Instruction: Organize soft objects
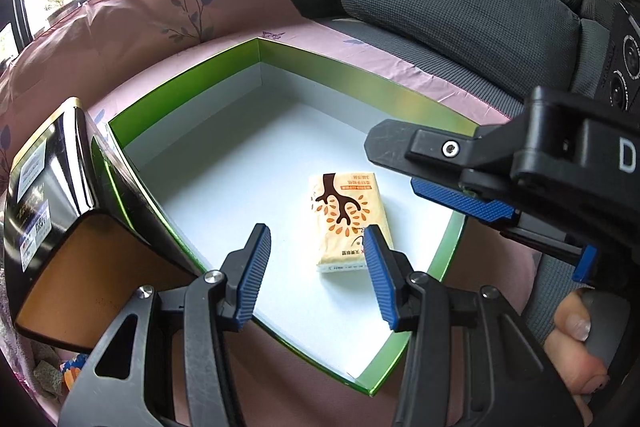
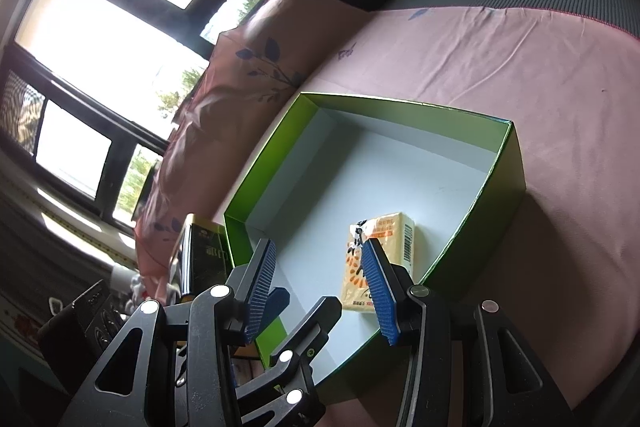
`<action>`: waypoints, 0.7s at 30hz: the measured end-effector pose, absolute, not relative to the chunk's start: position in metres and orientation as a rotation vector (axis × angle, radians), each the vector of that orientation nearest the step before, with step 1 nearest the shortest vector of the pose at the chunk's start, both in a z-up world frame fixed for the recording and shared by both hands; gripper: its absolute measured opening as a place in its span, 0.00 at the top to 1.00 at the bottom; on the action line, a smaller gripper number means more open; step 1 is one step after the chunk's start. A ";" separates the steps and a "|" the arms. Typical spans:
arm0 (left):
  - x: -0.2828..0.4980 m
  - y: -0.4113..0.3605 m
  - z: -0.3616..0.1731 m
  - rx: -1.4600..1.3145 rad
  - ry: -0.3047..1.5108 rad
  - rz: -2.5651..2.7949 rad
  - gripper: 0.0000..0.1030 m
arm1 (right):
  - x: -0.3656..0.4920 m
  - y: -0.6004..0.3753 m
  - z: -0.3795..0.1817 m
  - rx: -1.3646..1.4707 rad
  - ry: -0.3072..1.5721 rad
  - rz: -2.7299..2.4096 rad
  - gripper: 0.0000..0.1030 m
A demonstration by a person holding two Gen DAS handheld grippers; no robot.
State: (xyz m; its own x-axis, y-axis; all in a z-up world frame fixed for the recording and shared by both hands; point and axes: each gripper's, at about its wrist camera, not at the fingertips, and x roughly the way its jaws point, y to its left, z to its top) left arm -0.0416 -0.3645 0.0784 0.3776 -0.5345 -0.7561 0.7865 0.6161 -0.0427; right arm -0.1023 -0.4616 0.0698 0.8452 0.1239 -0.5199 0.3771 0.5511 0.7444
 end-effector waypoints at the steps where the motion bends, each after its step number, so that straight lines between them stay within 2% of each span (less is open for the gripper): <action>1: -0.043 -0.364 0.078 0.357 0.813 -0.867 0.55 | -0.102 -0.462 0.070 0.989 0.568 -0.158 0.53; 21: -0.054 -0.328 0.087 0.393 0.758 -0.876 0.59 | -0.105 -0.454 0.075 0.969 0.604 -0.189 0.53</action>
State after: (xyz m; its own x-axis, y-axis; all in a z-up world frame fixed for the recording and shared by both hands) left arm -0.0538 -0.3280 0.0869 0.4086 -0.5422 -0.7342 0.8048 0.5935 0.0097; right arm -0.1053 -0.4544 0.0750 0.8210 0.1120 -0.5598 0.4110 0.5647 0.7157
